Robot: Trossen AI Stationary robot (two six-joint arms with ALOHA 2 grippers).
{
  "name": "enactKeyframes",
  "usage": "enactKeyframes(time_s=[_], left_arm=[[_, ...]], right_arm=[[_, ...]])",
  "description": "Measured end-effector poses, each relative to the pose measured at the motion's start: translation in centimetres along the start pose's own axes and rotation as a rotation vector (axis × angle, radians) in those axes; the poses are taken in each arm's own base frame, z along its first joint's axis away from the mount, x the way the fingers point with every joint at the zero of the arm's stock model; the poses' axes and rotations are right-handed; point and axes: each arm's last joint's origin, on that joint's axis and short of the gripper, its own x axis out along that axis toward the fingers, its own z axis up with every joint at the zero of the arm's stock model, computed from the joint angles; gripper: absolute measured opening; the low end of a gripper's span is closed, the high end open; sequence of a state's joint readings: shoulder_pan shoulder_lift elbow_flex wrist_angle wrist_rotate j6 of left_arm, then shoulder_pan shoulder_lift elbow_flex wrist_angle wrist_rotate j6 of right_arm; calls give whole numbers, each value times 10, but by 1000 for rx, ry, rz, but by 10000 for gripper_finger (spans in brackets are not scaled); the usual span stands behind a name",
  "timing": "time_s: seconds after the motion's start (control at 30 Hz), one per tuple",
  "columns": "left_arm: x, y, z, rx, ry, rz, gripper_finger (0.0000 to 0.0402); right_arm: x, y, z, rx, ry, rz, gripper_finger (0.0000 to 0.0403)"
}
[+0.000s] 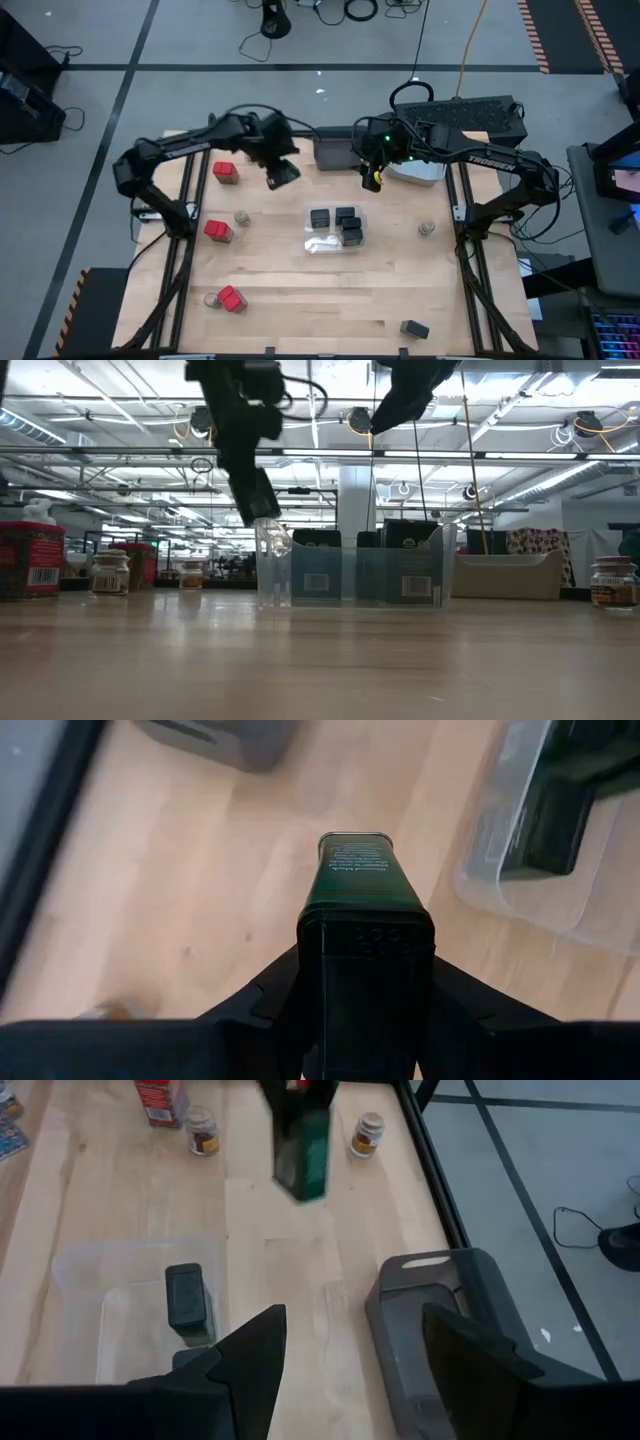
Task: Sort spices by type
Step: Put the black seasoning can into the transparent bin
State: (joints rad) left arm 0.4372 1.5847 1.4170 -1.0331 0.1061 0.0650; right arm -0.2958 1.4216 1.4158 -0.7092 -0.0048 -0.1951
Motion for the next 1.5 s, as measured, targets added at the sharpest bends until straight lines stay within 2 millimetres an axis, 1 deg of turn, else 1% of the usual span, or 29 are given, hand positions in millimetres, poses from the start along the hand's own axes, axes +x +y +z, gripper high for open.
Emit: enactKeyframes(time_s=[0.13, 0.23, 0.3, 0.4, 0.57, 0.7, 0.83, 1.0, 1.33, 1.5], left_arm=[[31, -9, 6, 50, 78, -17, 137], [49, -12, 11, 67, 98, -12, 137], [57, -13, 14, 75, 96, -2, 137], [70, -13, 13, 79, 143, 21, 137], [86, -12, 11, 75, 210, 20, 137], [100, -11, 10, 71, 255, 17, 137], [102, -11, 10, 70, 264, 16, 137], [102, -11, 10, 65, 264, 15, 143], [102, -12, 10, 69, 263, -12, 209], [101, -12, 10, 91, 258, -35, 223]], right_arm=[[0, -2, -4, 6, 34, 1, 215], [0, -2, -7, 12, 61, 3, 215], [4, -2, -10, 18, 72, 5, 215], [10, -1, -17, 29, 97, 9, 215], [25, 3, -33, 61, 125, 17, 215], [38, 6, -42, 83, 84, 62, 215], [44, 8, -45, 107, 44, 99, 215], [44, 8, -44, 112, 35, 99, 215], [44, 8, -44, 111, 34, 99, 215], [44, 8, -44, 109, 34, 99, 215]])
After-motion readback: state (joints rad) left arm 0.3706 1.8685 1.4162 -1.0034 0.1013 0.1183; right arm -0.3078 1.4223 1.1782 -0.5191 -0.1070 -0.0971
